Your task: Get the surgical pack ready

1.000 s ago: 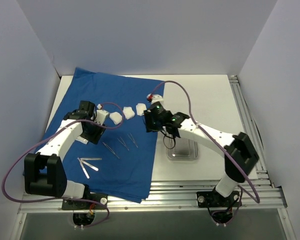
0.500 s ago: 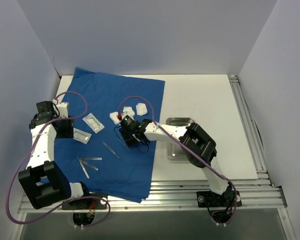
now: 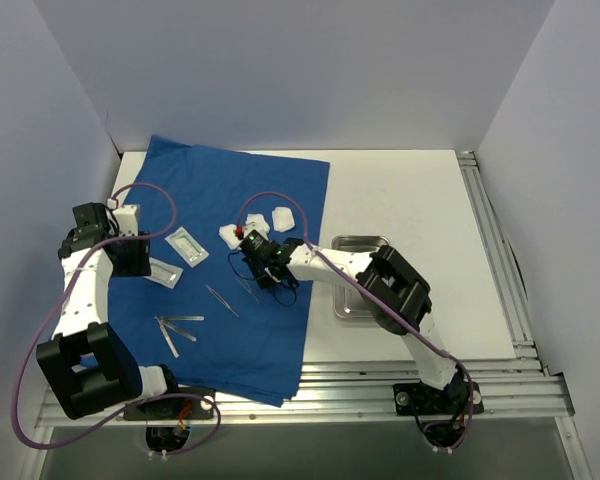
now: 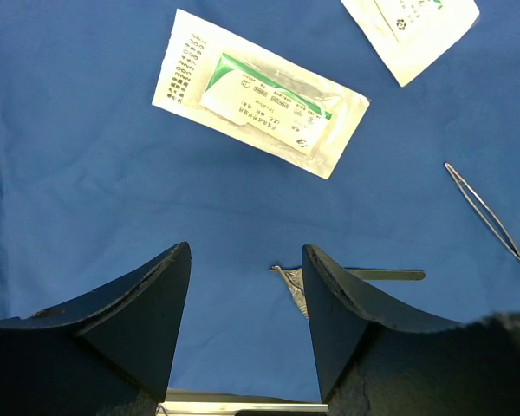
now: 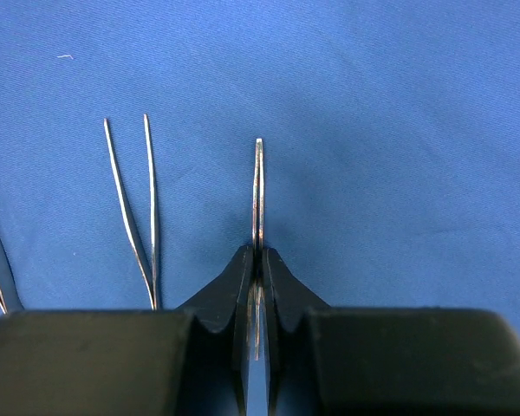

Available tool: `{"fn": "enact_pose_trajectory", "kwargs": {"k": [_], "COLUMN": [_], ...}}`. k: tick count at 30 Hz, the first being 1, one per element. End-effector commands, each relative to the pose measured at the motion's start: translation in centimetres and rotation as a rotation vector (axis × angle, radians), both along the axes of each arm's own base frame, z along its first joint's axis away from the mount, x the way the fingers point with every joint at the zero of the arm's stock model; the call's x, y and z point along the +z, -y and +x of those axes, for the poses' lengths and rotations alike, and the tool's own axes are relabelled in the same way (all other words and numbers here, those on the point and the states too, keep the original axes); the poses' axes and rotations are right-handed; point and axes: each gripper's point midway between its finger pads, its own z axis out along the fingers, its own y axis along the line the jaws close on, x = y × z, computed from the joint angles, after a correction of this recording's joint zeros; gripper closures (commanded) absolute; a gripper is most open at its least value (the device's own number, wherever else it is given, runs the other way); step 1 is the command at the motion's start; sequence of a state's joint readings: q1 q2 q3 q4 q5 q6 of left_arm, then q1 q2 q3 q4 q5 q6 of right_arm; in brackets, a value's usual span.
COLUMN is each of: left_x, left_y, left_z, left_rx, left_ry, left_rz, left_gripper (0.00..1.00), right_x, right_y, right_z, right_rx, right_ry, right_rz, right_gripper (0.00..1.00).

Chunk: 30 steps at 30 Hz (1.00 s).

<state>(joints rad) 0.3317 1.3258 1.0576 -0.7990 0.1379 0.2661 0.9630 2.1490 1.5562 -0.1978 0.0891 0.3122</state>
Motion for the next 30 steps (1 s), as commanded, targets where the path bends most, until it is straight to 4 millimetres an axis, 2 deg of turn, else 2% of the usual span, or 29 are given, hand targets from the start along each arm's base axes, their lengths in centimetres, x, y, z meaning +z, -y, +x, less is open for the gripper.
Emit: {"fn": "enact_pose_trajectory", "kwargs": {"k": [1,3,5,6,7,8,9,10,12,13,14,15,16,17,20,21,25,30], "left_x": [1.2,1.3,1.3,1.3,1.3,1.2,1.2,1.2,1.1,1.1,1.2,1.2,1.2,1.1,1.2,1.2,1.1,1.1], "left_y": [0.2,0.3,0.3,0.3,0.3,0.4,0.5,0.5,0.5,0.5,0.5,0.5,0.5,0.4,0.6,0.6,0.6,0.7], "left_z": [0.9,1.0,1.0,1.1,1.1,1.0,1.0,0.9,0.9,0.9,1.0,1.0,1.1,1.1,1.2,1.3,1.2,1.0], "left_rx": [-0.024,-0.028,-0.028,-0.025,-0.026,-0.028,-0.029,-0.031,-0.033,-0.031,-0.032,-0.032,-0.031,-0.030,-0.035,-0.037,-0.034,-0.034], "left_ry": [0.055,0.057,0.049,0.048,0.049,0.048,0.047,0.049,0.049,0.048,0.051,0.053,0.055,0.055,0.056,0.057,0.052,0.051], "left_rz": [-0.007,-0.010,-0.013,-0.016,-0.018,-0.019,-0.022,-0.022,-0.022,-0.022,-0.022,-0.022,-0.021,-0.020,-0.028,-0.030,-0.032,-0.032], "left_gripper": [0.36,0.36,0.36,0.36,0.36,0.36,0.36,0.36,0.36,0.36,0.36,0.36,0.36,0.36,0.36,0.36,0.36,0.36], "right_x": [2.5,4.3,7.7,8.8,11.2,12.3,13.2,14.7,15.3,16.9,14.8,14.1,14.3,12.1,10.0,8.2,4.7,2.5], "right_y": [0.6,0.4,0.5,0.9,2.1,3.1,5.0,7.3,10.9,14.1,16.6,18.4,21.1,22.7,25.2,25.9,27.1,26.5], "right_z": [0.3,0.8,1.4,2.0,2.5,2.9,4.0,4.0,4.5,5.3,4.6,4.2,4.3,3.2,1.7,0.8,-0.8,-0.9], "right_rx": [-0.020,-0.035,-0.056,-0.085,-0.122,-0.153,-0.217,-0.265,-0.352,-0.440,-0.478,-0.509,-0.570,-0.591,-0.646,-0.655,-0.682,-0.672], "right_ry": [0.028,0.058,0.110,0.133,0.183,0.207,0.222,0.250,0.257,0.279,0.251,0.236,0.238,0.189,0.123,0.093,0.030,-0.008], "right_rz": [0.003,0.032,0.083,0.101,0.123,0.133,0.146,0.159,0.169,0.204,0.163,0.143,0.142,0.110,0.123,0.108,0.050,0.060], "right_gripper": [1.00,1.00,1.00,1.00,1.00,1.00,1.00,1.00,1.00,1.00,1.00,1.00,1.00,1.00,1.00,1.00,1.00,1.00]}}
